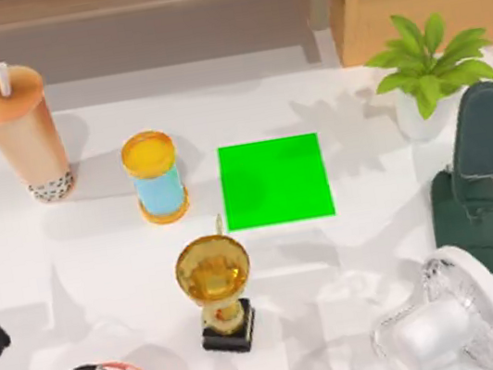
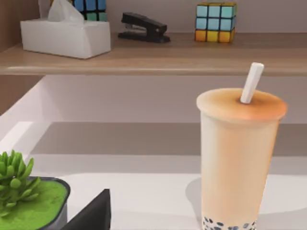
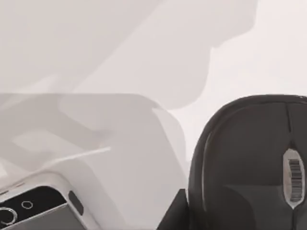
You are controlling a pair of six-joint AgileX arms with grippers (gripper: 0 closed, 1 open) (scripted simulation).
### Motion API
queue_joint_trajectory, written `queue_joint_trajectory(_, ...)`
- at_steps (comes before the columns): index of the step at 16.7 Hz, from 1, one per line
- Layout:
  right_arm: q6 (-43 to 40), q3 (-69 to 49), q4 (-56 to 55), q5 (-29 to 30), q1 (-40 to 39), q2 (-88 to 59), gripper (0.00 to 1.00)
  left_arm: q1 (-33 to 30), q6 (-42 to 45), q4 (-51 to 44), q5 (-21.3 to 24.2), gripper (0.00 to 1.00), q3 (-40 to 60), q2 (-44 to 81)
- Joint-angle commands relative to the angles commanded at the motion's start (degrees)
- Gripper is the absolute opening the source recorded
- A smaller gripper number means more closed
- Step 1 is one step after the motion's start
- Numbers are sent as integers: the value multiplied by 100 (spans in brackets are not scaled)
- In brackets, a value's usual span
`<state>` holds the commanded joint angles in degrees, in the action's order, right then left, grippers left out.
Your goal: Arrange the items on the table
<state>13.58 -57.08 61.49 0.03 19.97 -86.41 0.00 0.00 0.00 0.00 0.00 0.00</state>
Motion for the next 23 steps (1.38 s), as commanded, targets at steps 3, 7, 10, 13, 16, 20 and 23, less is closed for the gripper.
queue_joint_trajectory(3, -11, -226, 323, 4, -2, 208, 0, 0, 0, 0, 0, 100, 0, 0)
queue_joint_trajectory(7, -1, -211, 311, 1, -8, 186, 0, 0, 0, 0, 0, 100, 0, 0)
queue_joint_trajectory(10, 23, -381, 344, -3, -111, 105, 0, 0, 0, 0, 0, 100, 0, 0)
queue_joint_trajectory(13, 120, -1046, 468, -18, -510, -223, 0, 0, 0, 0, 0, 100, 0, 0)
queue_joint_trajectory(16, 290, -2114, 670, -42, -1137, -776, 0, 0, 0, 0, 0, 100, 0, 0)
queue_joint_trajectory(20, 606, -3960, 1032, -79, -2185, -1800, 0, 0, 0, 0, 0, 100, 0, 0)
queue_joint_trajectory(23, 876, -5497, 1354, -101, -3023, -2726, 0, 0, 0, 0, 0, 100, 0, 0)
